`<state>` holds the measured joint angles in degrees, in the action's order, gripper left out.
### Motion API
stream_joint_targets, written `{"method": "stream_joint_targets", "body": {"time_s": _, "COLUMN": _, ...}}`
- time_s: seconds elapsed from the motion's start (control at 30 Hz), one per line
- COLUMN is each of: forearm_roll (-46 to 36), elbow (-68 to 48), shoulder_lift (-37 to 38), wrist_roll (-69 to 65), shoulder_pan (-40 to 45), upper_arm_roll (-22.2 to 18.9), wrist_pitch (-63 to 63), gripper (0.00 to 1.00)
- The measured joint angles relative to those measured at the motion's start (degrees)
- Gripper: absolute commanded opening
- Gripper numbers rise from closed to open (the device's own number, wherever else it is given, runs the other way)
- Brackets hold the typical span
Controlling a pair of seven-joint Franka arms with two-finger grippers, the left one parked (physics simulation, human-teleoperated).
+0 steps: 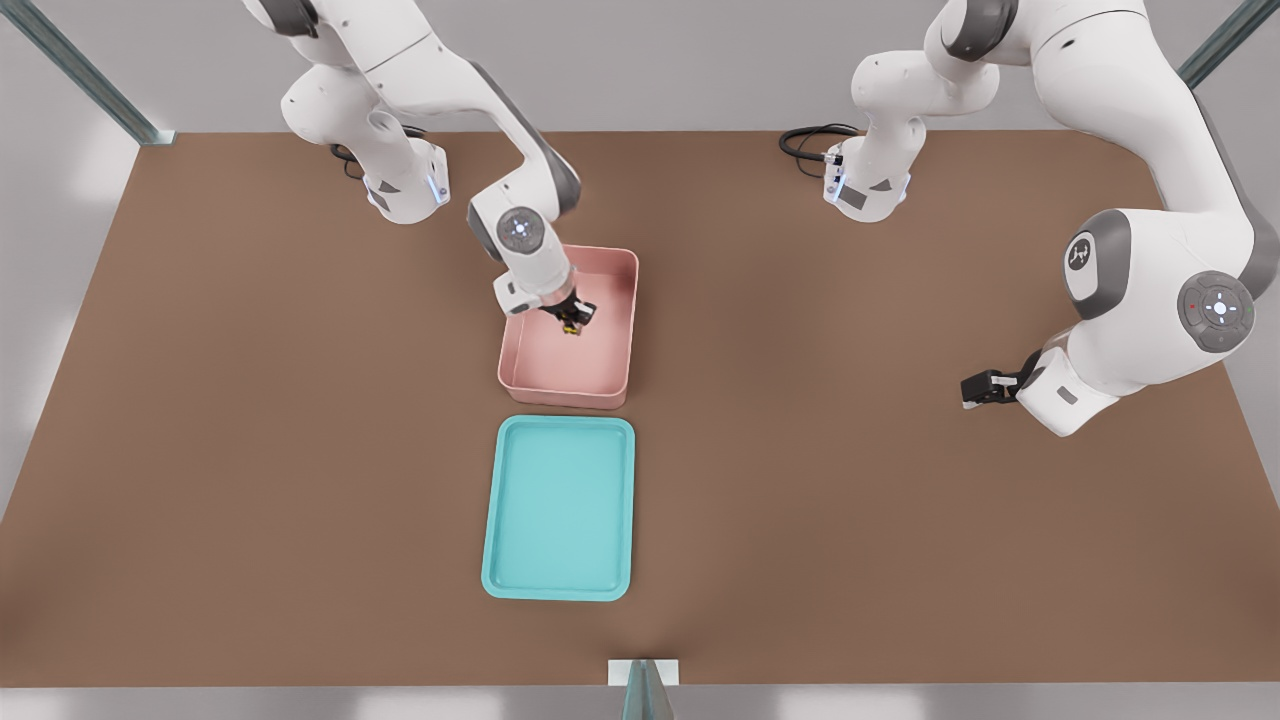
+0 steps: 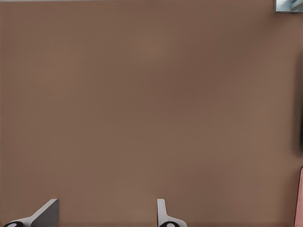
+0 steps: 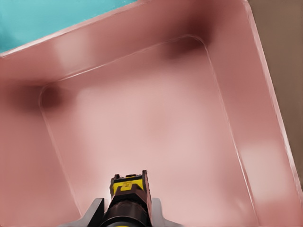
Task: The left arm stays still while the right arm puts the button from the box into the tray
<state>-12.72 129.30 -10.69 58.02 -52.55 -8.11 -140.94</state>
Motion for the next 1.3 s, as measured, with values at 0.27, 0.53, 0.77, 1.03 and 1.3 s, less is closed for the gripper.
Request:
{"method": "stream_joint_targets", "body": {"time_s": 0.27, "forearm_roll": 3.73, "elbow": -12.05, "shoulder_lift": -0.1, "wrist_roll": 0.13, "shoulder_pan": 1.12, "upper_arm_roll": -4.9, "wrist_pitch": 8.19, "gripper": 0.47}}
{"method": "stream_joint_targets", "body": {"time_s": 0.53, "forearm_roll": 5.53, "elbow": -26.73, "shoulder_lift": -9.6, "wrist_roll": -0.28, "shoulder_pan": 8.62, "upper_arm_roll": -4.81, "wrist_pitch": 14.8, "gripper": 0.46}}
{"method": "stream_joint_targets", "body": {"time_s": 0.77, "forearm_roll": 5.62, "elbow": -42.47, "shoulder_lift": -23.21, "wrist_roll": -1.11, "shoulder_pan": 14.06, "upper_arm_roll": -2.21, "wrist_pitch": 17.46, "gripper": 0.46}}
{"method": "stream_joint_targets", "body": {"time_s": 1.03, "forearm_roll": 5.27, "elbow": -52.61, "shoulder_lift": -34.54, "wrist_roll": -1.76, "shoulder_pan": 16.07, "upper_arm_roll": -1.5, "wrist_pitch": 18.81, "gripper": 0.46}}
{"method": "stream_joint_targets", "body": {"time_s": 1.3, "forearm_roll": 5.09, "elbow": -55.91, "shoulder_lift": -39.81, "wrist_roll": -2.14, "shoulder_pan": 16.85, "upper_arm_roll": -0.61, "wrist_pitch": 17.91, "gripper": 0.47}}
